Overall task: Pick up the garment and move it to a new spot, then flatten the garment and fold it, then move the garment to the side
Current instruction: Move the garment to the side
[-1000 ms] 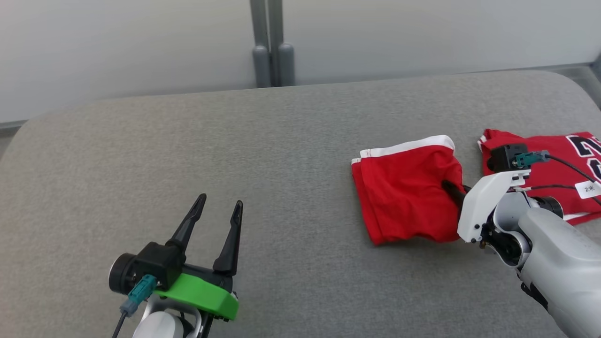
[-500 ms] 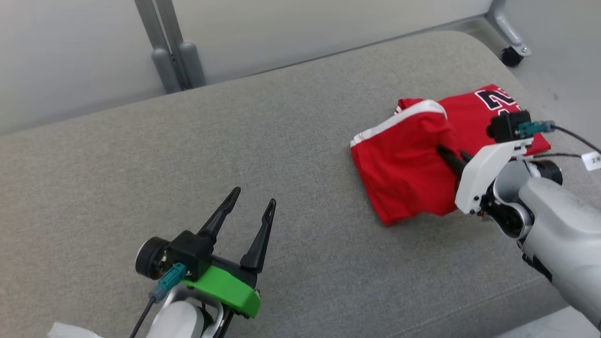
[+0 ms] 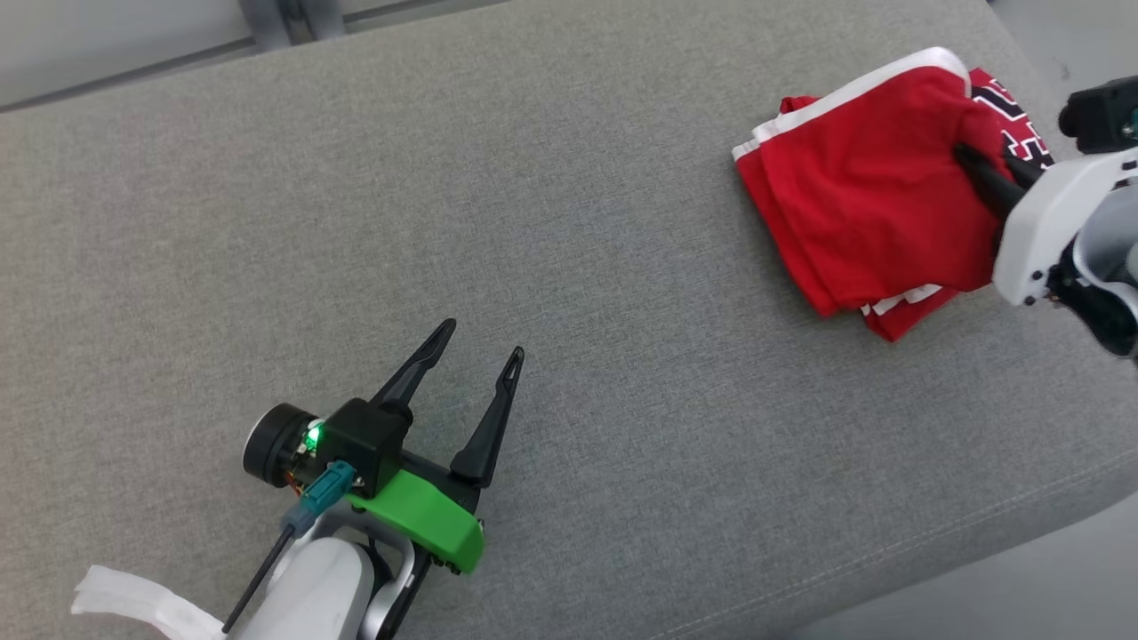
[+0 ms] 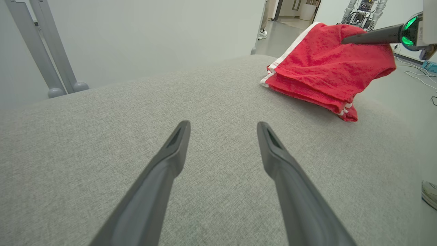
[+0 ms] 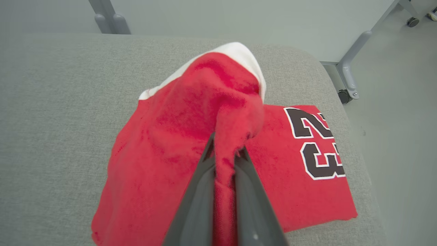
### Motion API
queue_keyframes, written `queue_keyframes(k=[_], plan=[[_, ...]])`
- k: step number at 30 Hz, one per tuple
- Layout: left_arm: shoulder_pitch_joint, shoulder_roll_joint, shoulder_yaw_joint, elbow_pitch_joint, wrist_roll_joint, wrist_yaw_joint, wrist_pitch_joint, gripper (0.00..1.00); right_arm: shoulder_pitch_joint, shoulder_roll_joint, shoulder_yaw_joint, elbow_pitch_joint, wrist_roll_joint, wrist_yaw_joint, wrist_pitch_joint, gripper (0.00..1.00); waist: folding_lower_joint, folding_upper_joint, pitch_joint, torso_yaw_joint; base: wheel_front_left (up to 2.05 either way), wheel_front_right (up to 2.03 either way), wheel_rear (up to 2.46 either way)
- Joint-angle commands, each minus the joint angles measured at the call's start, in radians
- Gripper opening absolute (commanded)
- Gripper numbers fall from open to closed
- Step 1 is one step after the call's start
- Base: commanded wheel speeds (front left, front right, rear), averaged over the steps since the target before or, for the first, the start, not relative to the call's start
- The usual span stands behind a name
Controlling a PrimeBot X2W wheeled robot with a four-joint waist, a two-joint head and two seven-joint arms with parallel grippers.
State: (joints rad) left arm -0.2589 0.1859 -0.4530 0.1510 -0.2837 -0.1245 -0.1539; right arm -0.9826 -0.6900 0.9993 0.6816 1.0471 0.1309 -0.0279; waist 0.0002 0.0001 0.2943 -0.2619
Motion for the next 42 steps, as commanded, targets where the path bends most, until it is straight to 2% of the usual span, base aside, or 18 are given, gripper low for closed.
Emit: queue_keyframes(k=[1,6,9,13,14,16,17,21,24,31,38,42], plan=[[-0.014,0.012,0.000,-0.006,0.012,-0.003,0.002,1.00,-0.009,-0.025,0.018,0.005,0.013,-0.001,0.004,0.00,-0.0002,-0.0001,0.047,0.018,0.00,0.00,0.00],[-0.024,0.022,-0.002,-0.017,0.010,-0.003,0.011,1.00,-0.024,-0.085,0.068,0.060,0.020,-0.001,-0.009,0.00,-0.0002,-0.0001,0.067,0.019,0.00,0.00,0.00],[-0.027,0.029,0.000,-0.022,0.007,0.000,0.018,1.00,-0.038,-0.077,0.071,0.141,0.018,-0.001,-0.053,0.00,-0.0002,-0.0001,0.073,0.022,0.00,0.00,0.00],[-0.030,0.035,0.003,-0.023,0.001,0.004,0.021,1.00,-0.048,-0.030,0.070,0.249,0.015,-0.001,-0.119,0.00,-0.0002,-0.0001,0.073,0.029,0.00,0.00,0.00],[-0.030,0.037,0.004,-0.023,0.000,0.006,0.023,1.00,-0.049,-0.020,0.070,0.270,0.017,-0.001,-0.128,0.09,-0.0002,-0.0001,0.073,0.032,0.00,0.00,0.00],[-0.030,0.041,0.009,-0.026,-0.004,0.010,0.024,1.00,-0.047,0.000,0.070,0.323,0.027,-0.001,-0.137,0.49,-0.0002,-0.0001,0.072,0.037,0.00,0.00,0.00],[-0.030,0.043,0.011,-0.027,-0.006,0.012,0.023,1.00,-0.044,0.011,0.072,0.349,0.027,-0.001,-0.139,1.00,-0.0002,-0.0001,0.070,0.040,0.00,0.00,0.00],[-0.020,0.049,0.023,-0.029,-0.014,0.022,0.016,1.00,-0.032,0.041,0.077,0.409,0.037,-0.001,-0.147,1.00,-0.0002,-0.0001,0.054,0.050,0.00,0.00,0.00],[-0.004,0.054,0.038,-0.023,-0.026,0.032,0.001,1.00,-0.032,0.039,0.077,0.415,0.039,-0.001,-0.182,1.00,-0.0002,-0.0001,0.025,0.059,0.00,0.00,0.00],[0.059,0.057,0.095,0.007,-0.073,0.069,-0.053,1.00,0.006,0.023,0.043,0.303,0.024,-0.001,-0.237,1.00,-0.0002,-0.0001,-0.127,0.078,0.00,0.00,0.00],[0.149,0.073,0.182,0.016,-0.137,0.114,-0.074,1.00,0.111,0.029,-0.139,0.090,-0.078,-0.001,-0.237,1.00,-0.0002,-0.0001,-0.286,0.081,0.00,0.00,0.00],[0.182,0.082,0.227,-0.010,-0.169,0.140,-0.080,1.00,0.222,0.044,-0.271,-0.024,-0.149,-0.001,-0.237,1.00,-0.0002,-0.0001,-0.325,0.087,0.00,0.00,0.00]])
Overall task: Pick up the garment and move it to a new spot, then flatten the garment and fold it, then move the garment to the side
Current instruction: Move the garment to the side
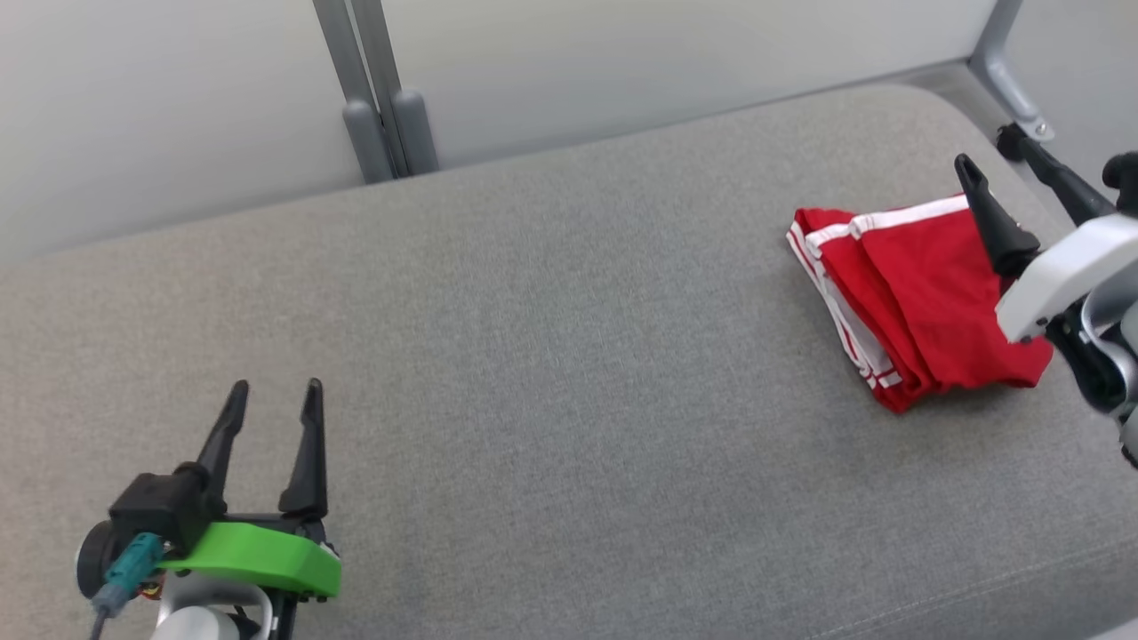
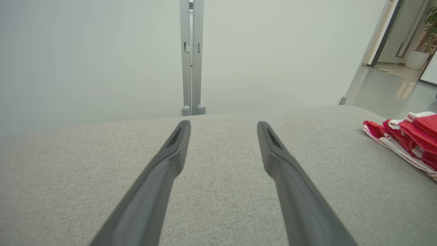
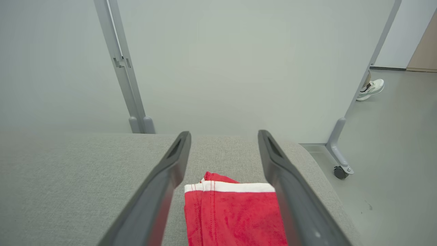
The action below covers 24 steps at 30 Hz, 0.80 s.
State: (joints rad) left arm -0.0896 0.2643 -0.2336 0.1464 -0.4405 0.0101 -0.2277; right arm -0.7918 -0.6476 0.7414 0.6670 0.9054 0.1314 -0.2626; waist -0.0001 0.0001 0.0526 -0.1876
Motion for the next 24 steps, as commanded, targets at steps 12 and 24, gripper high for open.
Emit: queue_keyframes(k=[12,24], plan=[[0.087,0.002,0.067,-0.005,-0.059,0.025,-0.022,1.00,0.423,0.161,-0.411,-0.251,-0.265,-0.002,-0.002,1.00,0.0001,-0.0001,-0.123,0.044,0.00,0.00,0.00],[0.138,-0.046,0.134,0.078,0.037,-0.002,-0.038,1.00,0.619,0.314,-0.519,-0.337,-0.422,-0.001,-0.002,1.00,0.0001,-0.0001,-0.133,0.074,0.00,0.00,0.00]])
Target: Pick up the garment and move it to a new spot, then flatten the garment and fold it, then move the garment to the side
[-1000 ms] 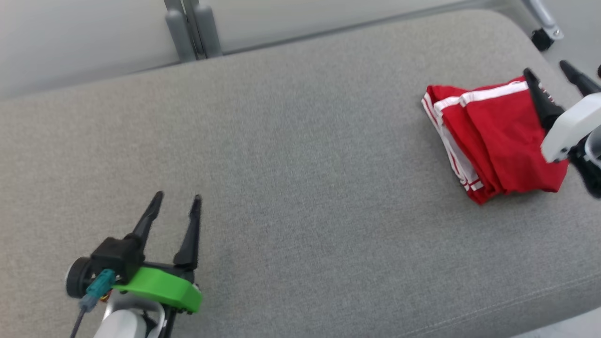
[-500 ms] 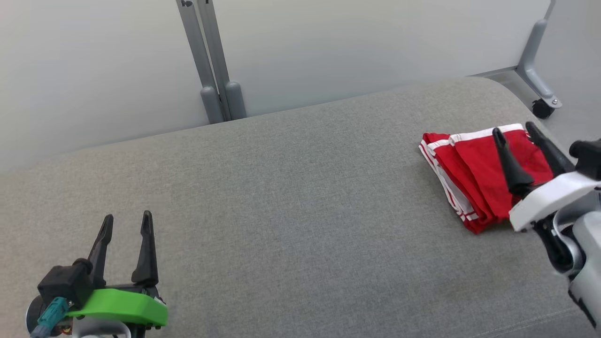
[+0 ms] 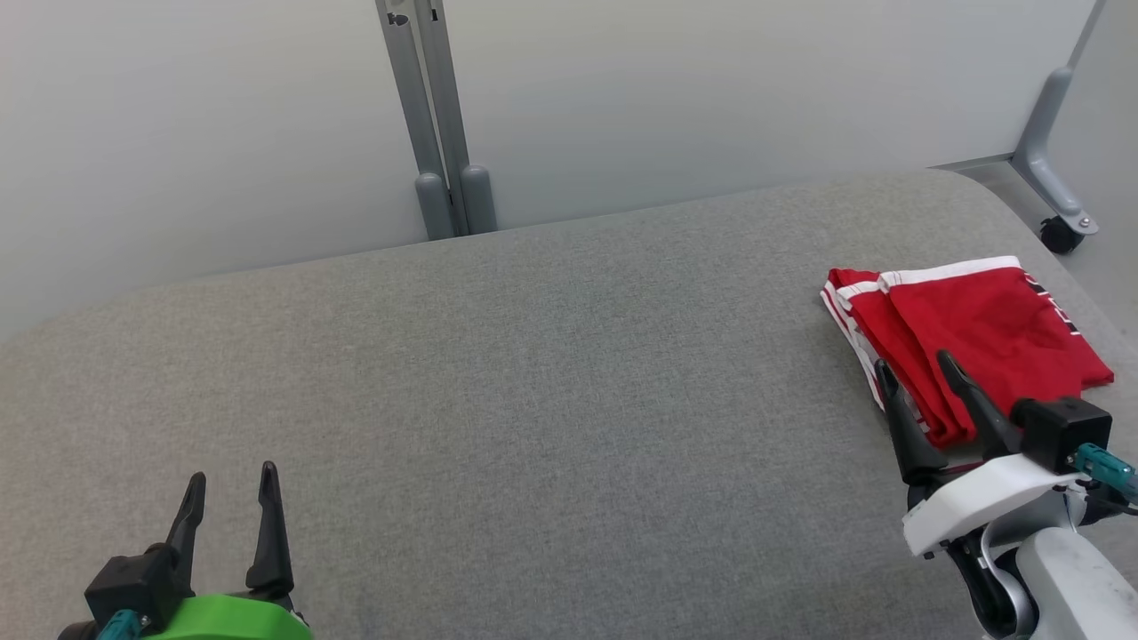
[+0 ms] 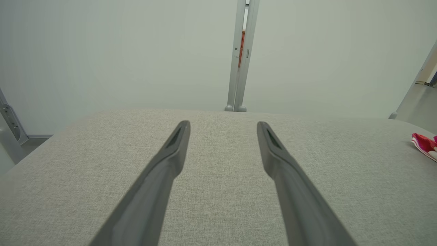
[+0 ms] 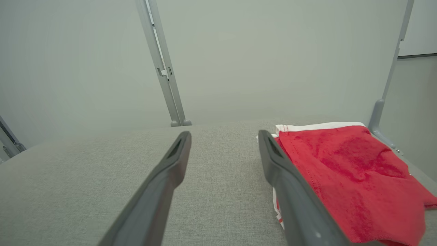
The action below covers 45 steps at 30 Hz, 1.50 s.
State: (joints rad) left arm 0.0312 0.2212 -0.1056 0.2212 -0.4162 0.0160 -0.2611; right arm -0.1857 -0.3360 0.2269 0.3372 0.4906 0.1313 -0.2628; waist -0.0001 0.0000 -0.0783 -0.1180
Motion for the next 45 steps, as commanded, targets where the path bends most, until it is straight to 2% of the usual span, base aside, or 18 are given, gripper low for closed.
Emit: queue_keyframes(k=[1,5,19,45], plan=[[0.018,-0.008,0.011,0.006,0.020,-0.013,-0.005,1.00,0.018,0.010,-0.008,-0.008,-0.012,-0.001,-0.002,1.00,0.0001,0.0000,-0.003,0.008,0.00,0.00,0.00],[0.015,-0.032,0.034,0.017,0.041,-0.036,-0.005,1.00,0.035,0.031,-0.013,-0.012,-0.022,-0.001,-0.002,1.00,0.0001,0.0000,-0.007,0.017,0.00,0.00,0.00],[0.000,-0.066,0.082,0.033,0.099,-0.088,-0.005,1.00,0.020,0.028,0.004,-0.011,-0.042,-0.001,-0.002,1.00,0.0001,0.0000,-0.002,0.036,0.00,0.00,0.00],[-0.003,-0.095,0.110,0.057,0.137,-0.124,-0.005,1.00,0.016,0.027,0.027,-0.012,-0.034,-0.001,-0.002,1.00,0.0001,0.0000,0.004,0.040,0.00,0.00,0.00]])
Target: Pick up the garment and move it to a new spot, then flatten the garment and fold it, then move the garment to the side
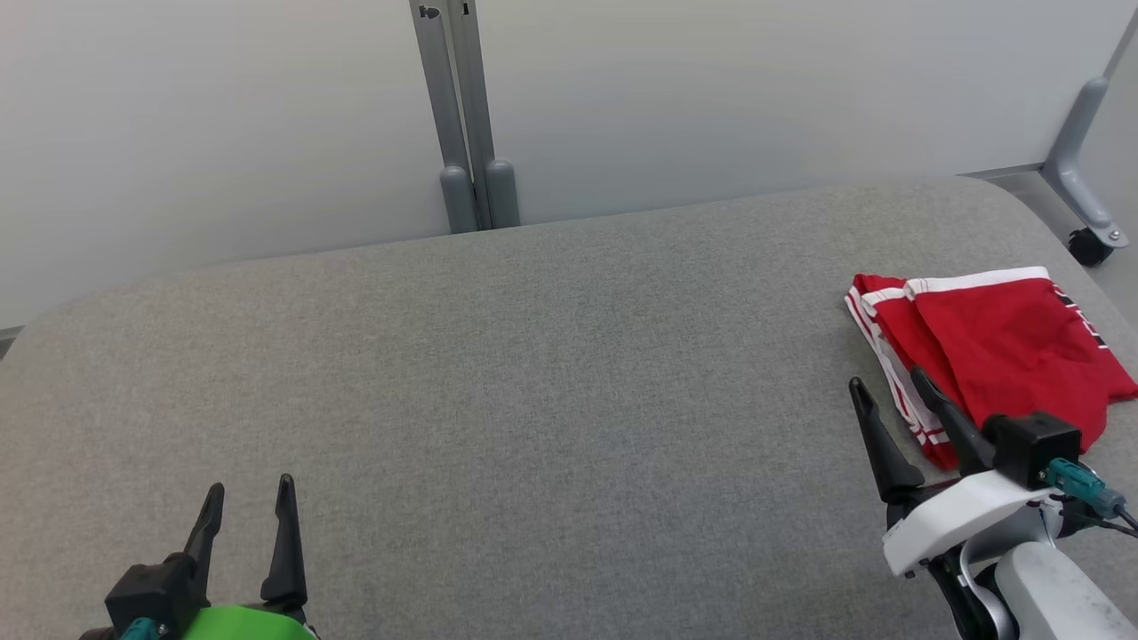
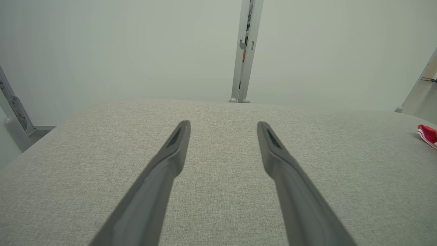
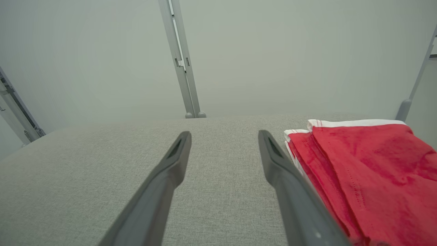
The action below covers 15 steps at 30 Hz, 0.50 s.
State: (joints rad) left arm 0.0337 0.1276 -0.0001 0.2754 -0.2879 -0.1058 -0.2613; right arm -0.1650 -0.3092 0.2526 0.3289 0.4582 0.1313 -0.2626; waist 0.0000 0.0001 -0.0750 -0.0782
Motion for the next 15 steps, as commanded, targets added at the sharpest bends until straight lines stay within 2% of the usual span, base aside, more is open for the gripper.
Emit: queue_keyframes(k=[1,5,15], plan=[[0.000,-0.001,0.000,0.001,0.000,0.000,0.000,0.00,0.000,0.001,0.000,0.000,0.000,0.000,0.000,0.00,0.0000,-0.0001,0.001,0.000,0.00,0.00,0.00],[0.013,-0.016,-0.002,0.036,-0.011,0.000,0.007,0.00,0.034,0.022,0.007,0.028,0.004,0.000,0.003,0.00,0.0000,-0.0001,0.001,0.000,0.00,0.00,0.00],[-0.013,-0.024,0.018,0.030,-0.186,-0.004,0.061,0.00,0.036,0.054,-0.044,0.012,0.159,0.000,0.053,0.00,0.0000,-0.0001,0.007,0.007,0.00,0.00,0.00]])
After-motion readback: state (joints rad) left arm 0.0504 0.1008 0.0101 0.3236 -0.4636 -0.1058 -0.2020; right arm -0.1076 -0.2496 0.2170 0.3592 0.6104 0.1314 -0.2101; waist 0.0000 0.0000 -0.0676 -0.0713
